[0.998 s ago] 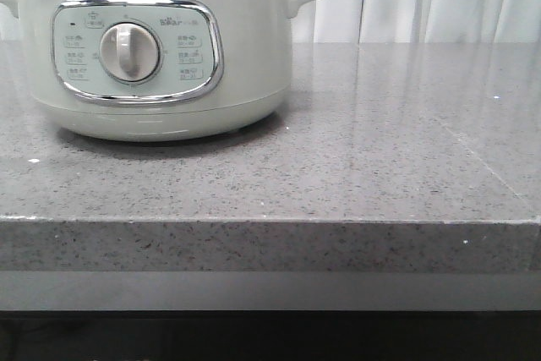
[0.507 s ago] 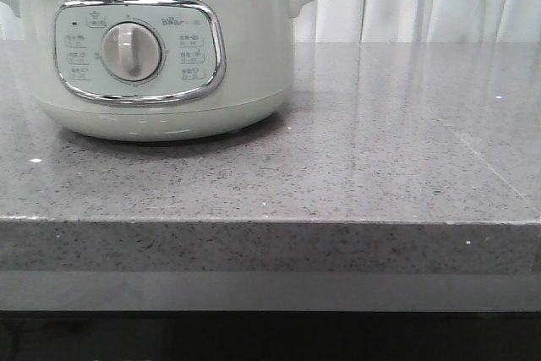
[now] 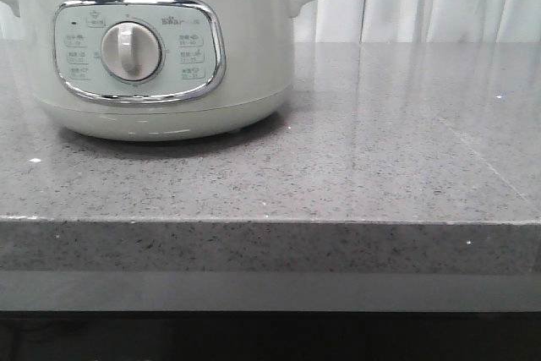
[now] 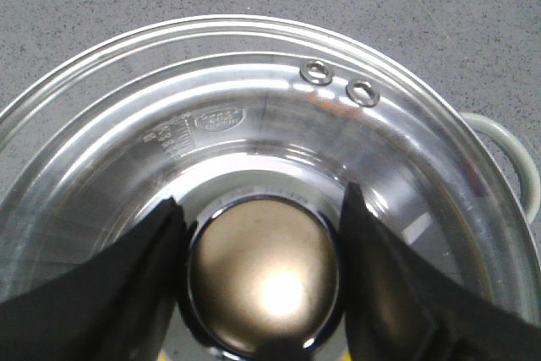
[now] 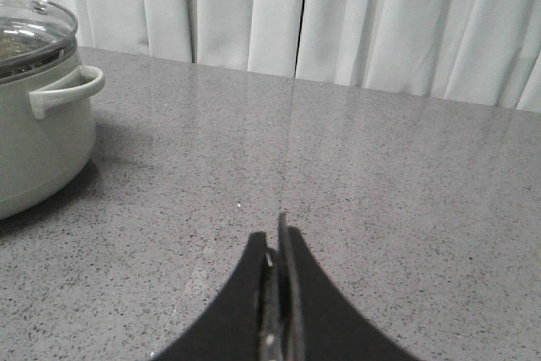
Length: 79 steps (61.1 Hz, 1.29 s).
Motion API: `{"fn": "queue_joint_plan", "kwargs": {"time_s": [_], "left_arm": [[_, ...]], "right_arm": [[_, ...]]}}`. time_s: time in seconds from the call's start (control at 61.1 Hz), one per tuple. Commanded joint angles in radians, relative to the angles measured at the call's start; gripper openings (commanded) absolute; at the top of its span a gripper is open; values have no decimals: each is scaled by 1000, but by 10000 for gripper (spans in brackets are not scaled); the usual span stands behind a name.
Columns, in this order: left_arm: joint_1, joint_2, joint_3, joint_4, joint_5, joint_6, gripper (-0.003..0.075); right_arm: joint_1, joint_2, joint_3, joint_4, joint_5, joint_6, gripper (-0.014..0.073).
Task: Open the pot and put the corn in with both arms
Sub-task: 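Lower the glass lid onto the pot with the left gripper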
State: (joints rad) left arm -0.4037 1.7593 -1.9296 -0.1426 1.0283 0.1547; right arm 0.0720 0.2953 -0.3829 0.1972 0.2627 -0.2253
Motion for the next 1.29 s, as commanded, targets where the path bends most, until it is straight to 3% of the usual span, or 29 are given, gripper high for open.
{"fn": "queue_joint_plan", "kwargs": {"time_s": [0.0, 1.276], "left_arm": [[-6, -62, -48, -19, -106, 1, 241], [-6, -51, -17, -67, -54, -3, 260]], "right_arm": [[-6, 6, -26, 0, -79, -7, -60], [-6, 6, -26, 0, -79, -7, -60]]}}
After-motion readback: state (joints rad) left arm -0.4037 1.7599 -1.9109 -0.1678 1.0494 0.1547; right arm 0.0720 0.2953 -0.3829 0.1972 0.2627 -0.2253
